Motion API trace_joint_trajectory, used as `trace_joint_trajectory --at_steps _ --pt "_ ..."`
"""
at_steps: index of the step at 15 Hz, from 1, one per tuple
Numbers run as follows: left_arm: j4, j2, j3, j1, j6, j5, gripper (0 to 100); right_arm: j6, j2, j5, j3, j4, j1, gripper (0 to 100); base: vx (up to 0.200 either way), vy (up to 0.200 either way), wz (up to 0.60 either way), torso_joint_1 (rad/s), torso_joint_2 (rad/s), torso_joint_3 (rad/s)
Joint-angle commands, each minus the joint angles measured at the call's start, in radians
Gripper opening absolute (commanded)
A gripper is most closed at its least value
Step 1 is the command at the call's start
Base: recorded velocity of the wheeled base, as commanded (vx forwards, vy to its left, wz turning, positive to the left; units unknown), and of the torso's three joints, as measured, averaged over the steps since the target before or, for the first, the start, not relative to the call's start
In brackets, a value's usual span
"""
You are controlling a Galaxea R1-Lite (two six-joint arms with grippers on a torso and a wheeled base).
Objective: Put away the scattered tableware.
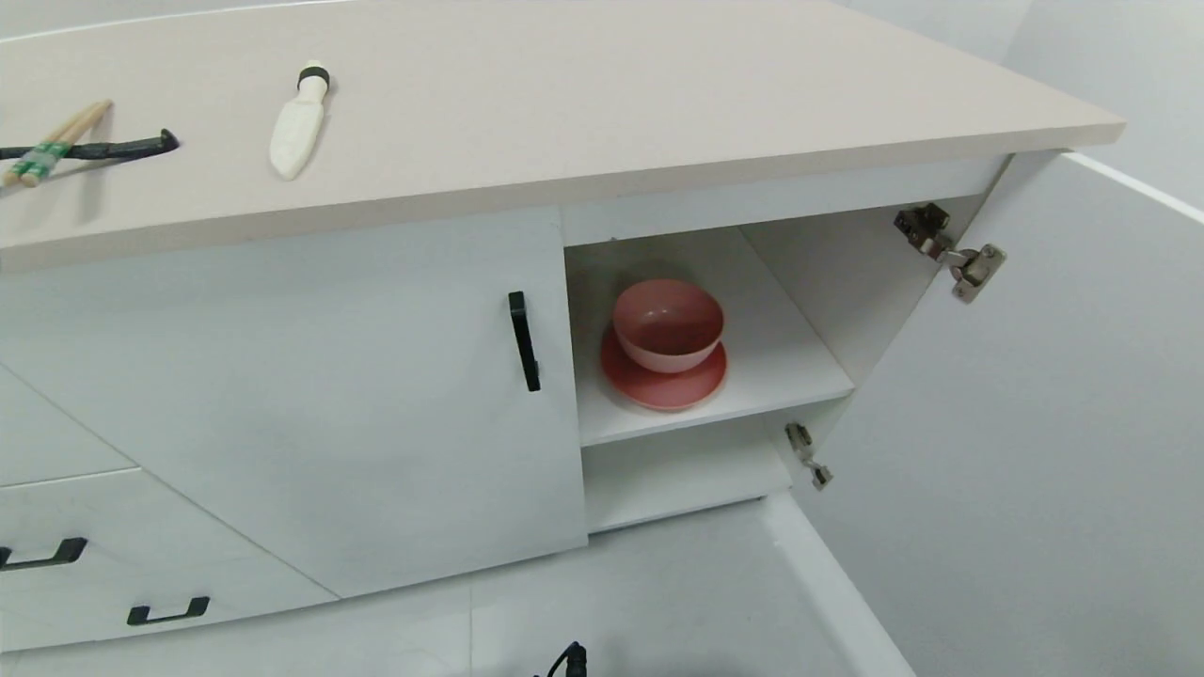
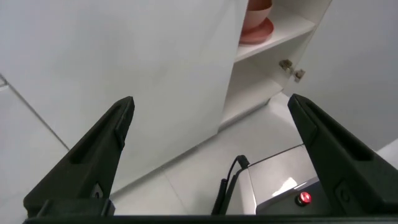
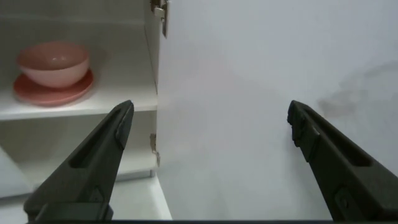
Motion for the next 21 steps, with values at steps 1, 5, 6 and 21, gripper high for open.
trace_joint_trajectory --at_steps 1,5,6,21 --pt "-0.001 -0.004 0.000 0.000 -0.004 -0.001 100 -0.001 -0.008 0.003 0.000 0.018 -0.002 100 -0.200 0.000 0.00 -0.002 0.00 0.007" --pt "0.000 -0.004 0.000 0.002 -0.005 -0.001 100 -0.001 -0.074 0.004 -0.002 0.070 -0.051 100 -0.200 0.000 0.00 0.001 0.00 0.002" --pt "0.000 -0.004 0.000 0.002 -0.013 -0.001 100 0.001 -0.106 0.004 -0.006 0.070 -0.082 100 -0.200 0.000 0.00 0.002 0.00 -0.002" --pt "0.002 -0.004 0.000 0.002 -0.039 -0.007 100 0.094 -0.292 0.050 0.018 0.384 -0.253 100 -0.053 0.000 0.00 0.001 0.00 0.000"
